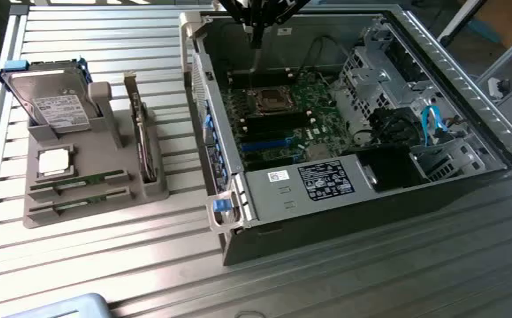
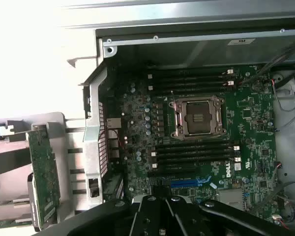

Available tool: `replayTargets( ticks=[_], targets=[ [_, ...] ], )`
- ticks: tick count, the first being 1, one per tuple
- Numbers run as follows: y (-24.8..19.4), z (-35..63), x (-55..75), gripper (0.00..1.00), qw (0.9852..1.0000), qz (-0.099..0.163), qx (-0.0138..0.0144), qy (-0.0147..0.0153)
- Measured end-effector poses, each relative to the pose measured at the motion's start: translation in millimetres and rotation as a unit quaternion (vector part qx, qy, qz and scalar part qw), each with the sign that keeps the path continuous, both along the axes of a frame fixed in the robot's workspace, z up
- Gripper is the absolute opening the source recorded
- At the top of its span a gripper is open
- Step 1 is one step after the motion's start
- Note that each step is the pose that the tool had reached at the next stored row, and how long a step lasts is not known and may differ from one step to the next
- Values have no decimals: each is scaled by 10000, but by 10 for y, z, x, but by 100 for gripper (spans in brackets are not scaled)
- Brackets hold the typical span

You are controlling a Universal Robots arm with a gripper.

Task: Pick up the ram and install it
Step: 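Reach for the ram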

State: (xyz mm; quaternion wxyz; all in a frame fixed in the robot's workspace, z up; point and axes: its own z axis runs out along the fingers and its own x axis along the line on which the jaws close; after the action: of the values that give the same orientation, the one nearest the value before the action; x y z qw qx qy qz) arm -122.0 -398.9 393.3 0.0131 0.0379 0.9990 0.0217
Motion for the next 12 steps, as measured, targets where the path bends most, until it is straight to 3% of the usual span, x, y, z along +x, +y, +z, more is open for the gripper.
replayTargets(
  ticks=[12],
  targets=[
    [0,0,-1,11,10000,0,0,0]
  ],
)
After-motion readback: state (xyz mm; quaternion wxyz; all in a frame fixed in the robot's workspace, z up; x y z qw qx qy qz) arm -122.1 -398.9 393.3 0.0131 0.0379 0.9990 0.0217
